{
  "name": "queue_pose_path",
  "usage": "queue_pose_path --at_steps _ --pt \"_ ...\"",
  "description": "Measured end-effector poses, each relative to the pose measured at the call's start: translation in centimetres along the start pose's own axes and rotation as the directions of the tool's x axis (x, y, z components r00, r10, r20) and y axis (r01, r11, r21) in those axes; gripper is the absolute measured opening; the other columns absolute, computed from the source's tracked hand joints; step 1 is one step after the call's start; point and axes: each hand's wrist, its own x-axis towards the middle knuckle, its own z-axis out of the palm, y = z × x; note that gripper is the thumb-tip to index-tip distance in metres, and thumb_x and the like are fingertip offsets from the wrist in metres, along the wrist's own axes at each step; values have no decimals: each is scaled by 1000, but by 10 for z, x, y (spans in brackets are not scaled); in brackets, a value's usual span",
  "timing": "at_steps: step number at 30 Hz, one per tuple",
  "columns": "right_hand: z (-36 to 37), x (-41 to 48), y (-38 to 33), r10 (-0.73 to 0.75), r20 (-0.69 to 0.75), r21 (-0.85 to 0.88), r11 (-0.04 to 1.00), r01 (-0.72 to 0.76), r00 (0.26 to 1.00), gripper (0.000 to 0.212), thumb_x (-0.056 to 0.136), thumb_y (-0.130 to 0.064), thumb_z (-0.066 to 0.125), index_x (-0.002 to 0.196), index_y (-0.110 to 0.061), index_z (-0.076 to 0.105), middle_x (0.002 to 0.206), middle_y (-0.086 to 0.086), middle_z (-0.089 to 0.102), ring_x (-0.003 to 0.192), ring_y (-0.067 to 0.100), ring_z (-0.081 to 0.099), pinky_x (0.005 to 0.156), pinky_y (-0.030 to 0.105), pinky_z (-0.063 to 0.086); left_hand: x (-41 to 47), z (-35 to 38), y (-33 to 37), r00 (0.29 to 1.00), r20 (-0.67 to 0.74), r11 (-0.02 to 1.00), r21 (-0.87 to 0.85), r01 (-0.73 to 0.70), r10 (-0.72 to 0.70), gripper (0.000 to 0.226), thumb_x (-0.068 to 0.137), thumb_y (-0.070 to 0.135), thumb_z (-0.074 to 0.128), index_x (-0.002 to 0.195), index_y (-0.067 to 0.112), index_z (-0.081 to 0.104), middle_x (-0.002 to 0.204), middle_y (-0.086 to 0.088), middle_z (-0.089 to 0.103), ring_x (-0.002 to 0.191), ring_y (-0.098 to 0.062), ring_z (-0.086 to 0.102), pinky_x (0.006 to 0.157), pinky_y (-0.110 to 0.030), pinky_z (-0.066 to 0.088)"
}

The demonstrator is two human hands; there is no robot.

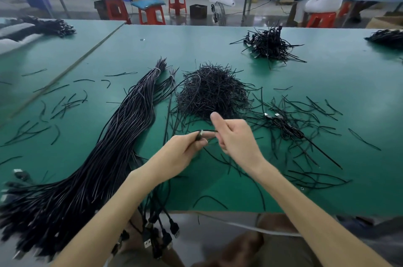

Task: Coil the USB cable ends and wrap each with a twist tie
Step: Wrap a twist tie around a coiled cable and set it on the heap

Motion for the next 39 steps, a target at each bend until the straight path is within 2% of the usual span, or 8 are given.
queue_pose_path --at_steps 7,12,19,24,27,30,36,39 --pt "34 -23 -5 -251 -80 -71 967 245 965 57 107 -48 41 55 -24 41 48 -3 43 46 11 37 51 29 32 7 18 19 1000 30 348 -937 31 -6 55 112 40 24 151 6 42 153 -5 52 143 -19 47 118 -34 39" --pt "24 -30 26 -168 2 -232 959 164 986 67 103 -60 38 54 -15 25 47 1 25 47 19 24 48 42 25 2 -26 21 991 -77 -267 -958 -104 -108 37 108 30 39 101 12 71 74 9 67 61 -6 62 68 -18 51" --pt "-15 13 15 -170 -177 -446 892 75 969 64 106 -45 44 51 -21 21 41 -8 21 42 15 27 48 27 22 -15 -13 10 999 25 953 -300 44 -38 43 105 46 46 82 19 71 61 1 67 53 -18 62 56 -24 49" --pt "14 -7 -12 -342 -39 -524 807 273 939 62 106 -49 36 54 -18 48 47 -6 52 45 17 50 52 34 41 -4 21 18 983 -177 879 -475 -44 -46 48 110 38 27 114 18 70 100 13 75 100 -1 68 90 -26 52" --pt "26 -23 -7 -396 19 -547 765 341 918 52 107 -44 34 60 -24 33 48 -8 36 44 21 36 48 37 35 7 13 24 978 -117 282 -957 -64 -175 58 113 39 17 140 5 54 138 -4 66 131 -14 59 107 -30 42" --pt "19 -27 9 -331 76 -611 730 307 940 54 109 -42 29 59 -22 28 47 -7 30 44 24 36 51 40 39 6 -8 29 953 -109 -113 -983 -146 -281 41 112 31 32 113 9 66 83 6 73 73 -7 69 75 -23 53" --pt "-7 -5 1 -301 -234 -509 848 147 925 61 109 -35 39 51 -23 24 41 -8 28 39 13 25 47 27 19 -10 -13 37 995 -46 787 -616 37 -83 50 106 38 48 61 20 58 41 6 34 36 -12 23 42 -22 23" --pt "7 -1 -16 -335 -231 -560 813 156 914 61 109 -36 41 51 -27 26 41 -9 35 43 21 38 52 33 26 1 9 47 994 -62 895 -444 55 -92 61 107 44 40 55 21 62 39 -2 46 33 -13 34 39 -21 29"
